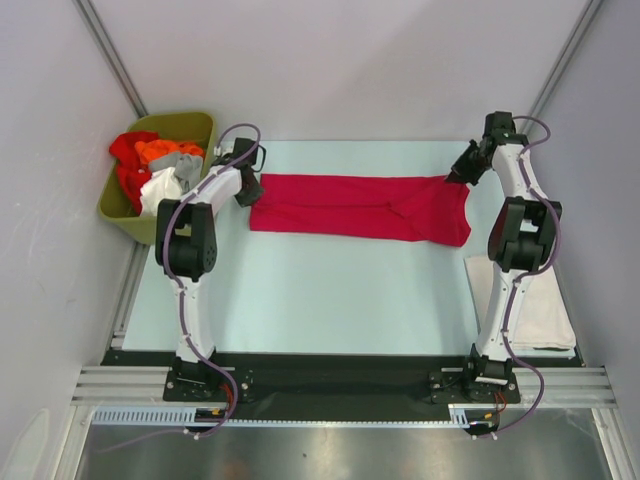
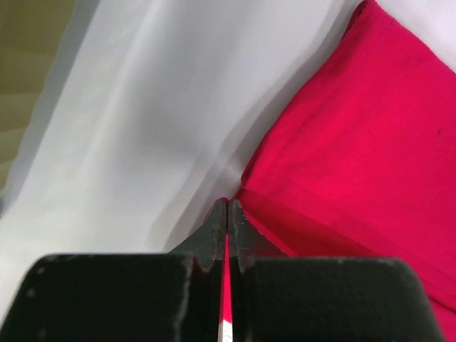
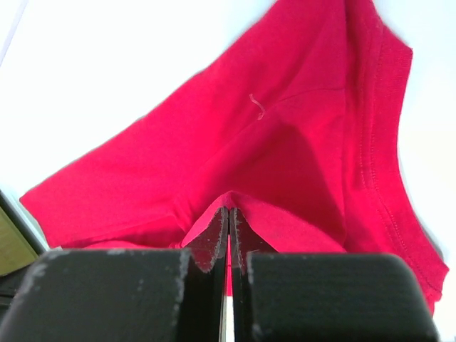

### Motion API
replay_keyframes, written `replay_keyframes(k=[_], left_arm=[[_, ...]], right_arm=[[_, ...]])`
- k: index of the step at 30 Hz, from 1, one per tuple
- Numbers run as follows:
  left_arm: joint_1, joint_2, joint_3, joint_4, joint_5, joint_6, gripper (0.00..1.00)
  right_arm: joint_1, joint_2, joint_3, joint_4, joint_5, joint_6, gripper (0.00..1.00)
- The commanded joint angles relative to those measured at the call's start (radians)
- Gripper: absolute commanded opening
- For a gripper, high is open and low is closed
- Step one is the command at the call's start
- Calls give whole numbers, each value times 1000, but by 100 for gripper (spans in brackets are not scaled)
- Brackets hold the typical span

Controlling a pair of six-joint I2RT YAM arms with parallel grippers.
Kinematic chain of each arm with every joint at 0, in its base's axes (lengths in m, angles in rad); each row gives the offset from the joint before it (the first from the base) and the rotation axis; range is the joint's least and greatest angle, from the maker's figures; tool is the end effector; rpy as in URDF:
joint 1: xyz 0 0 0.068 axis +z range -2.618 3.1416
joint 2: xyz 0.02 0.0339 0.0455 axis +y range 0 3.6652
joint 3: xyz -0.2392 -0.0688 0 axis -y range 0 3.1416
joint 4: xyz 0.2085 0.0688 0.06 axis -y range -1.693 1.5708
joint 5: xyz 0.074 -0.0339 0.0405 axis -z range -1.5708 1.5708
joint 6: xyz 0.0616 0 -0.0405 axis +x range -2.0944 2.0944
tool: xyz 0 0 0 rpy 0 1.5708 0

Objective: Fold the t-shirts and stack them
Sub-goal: Fold the tshirt

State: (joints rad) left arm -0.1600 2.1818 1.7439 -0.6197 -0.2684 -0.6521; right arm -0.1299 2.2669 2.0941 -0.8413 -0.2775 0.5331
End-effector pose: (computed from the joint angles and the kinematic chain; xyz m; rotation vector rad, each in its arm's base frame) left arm 0.4340 -0.0535 0.1591 -0.7135 2.4679 0.0524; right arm 0.4578 -0.0428 0.2072 0.7499 2.4982 0.5057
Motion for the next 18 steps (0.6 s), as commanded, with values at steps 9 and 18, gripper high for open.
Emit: replay_keyframes(k=[9,18], left_arm=[[4,3,40,-2,14,35,0],[5,-2,39,-2,6,46,0]], right_arm=[[-19,-84,-81,45,29,34,0],[-31,-148,-147,54,55,48,0]])
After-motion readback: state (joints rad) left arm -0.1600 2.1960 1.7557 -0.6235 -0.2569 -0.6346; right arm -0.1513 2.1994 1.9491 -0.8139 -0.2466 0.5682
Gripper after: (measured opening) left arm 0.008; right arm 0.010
